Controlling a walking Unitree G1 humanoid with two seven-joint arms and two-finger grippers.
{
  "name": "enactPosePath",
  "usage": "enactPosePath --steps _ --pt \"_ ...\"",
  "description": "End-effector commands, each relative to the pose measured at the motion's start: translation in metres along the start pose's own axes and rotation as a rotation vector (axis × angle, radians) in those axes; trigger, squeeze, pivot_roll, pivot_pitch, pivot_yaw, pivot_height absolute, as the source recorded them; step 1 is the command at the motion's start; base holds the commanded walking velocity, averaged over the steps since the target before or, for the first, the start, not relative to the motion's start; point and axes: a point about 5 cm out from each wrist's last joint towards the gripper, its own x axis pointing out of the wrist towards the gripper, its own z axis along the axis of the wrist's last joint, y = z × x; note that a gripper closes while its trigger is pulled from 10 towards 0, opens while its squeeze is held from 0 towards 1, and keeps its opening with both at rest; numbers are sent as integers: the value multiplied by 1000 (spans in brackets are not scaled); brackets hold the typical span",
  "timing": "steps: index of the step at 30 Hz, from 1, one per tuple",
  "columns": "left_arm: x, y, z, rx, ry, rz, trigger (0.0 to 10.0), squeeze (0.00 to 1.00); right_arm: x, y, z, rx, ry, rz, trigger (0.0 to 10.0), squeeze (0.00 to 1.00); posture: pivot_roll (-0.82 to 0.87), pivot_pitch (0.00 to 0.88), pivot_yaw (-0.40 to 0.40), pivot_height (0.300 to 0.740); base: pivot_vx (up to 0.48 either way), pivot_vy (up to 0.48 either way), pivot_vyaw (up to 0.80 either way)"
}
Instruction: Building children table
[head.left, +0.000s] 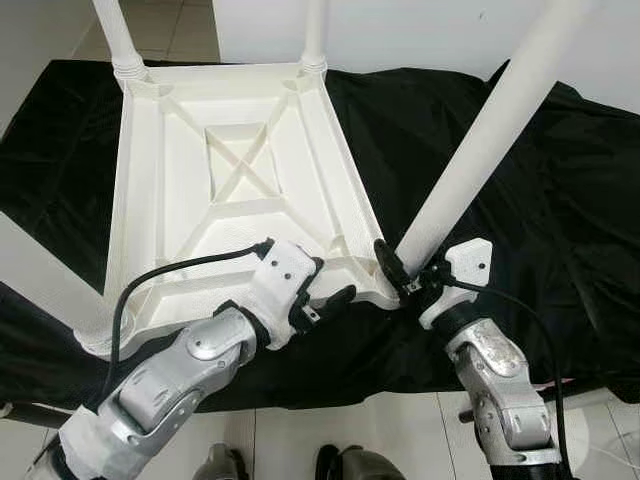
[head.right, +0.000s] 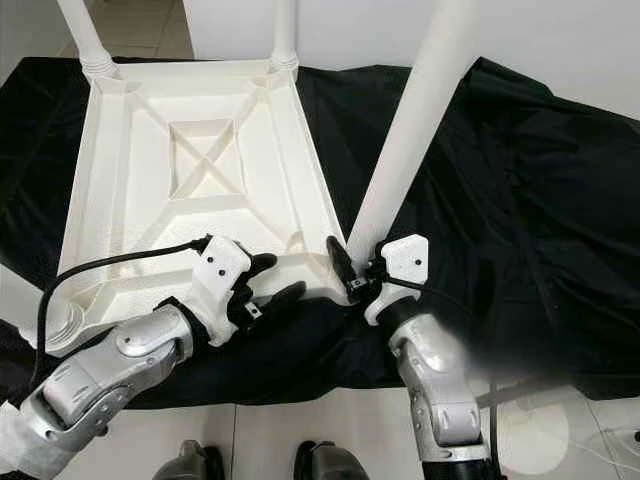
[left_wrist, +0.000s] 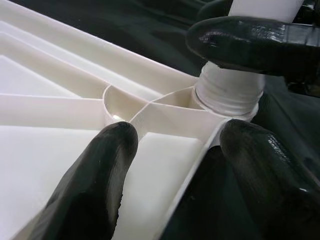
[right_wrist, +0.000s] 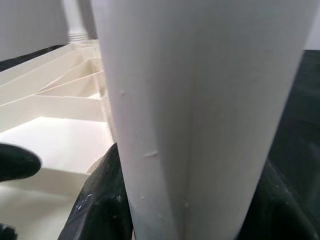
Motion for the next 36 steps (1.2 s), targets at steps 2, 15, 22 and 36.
enactPosePath --steps 2,15,22,36 --pt "2 -8 1 -11 -18 -182 10000 0 -5 -5 -16 35 90 -163 10000 0 -89 158 -70 740 0 0 0" --pt "2 -6 7 -23 -68 -146 10000 0 1 2 -20 56 112 -264 10000 0 -89 147 -108 740 0 0 0" --pt "4 -9 7 -24 -78 -153 10000 0 3 5 -12 46 81 -127 10000 1000 -109 156 -86 740 0 0 0" --pt "3 -11 7 -9 -71 -170 10000 0 8 -19 -6 -13 91 195 10000 0 -102 169 -86 740 0 0 0"
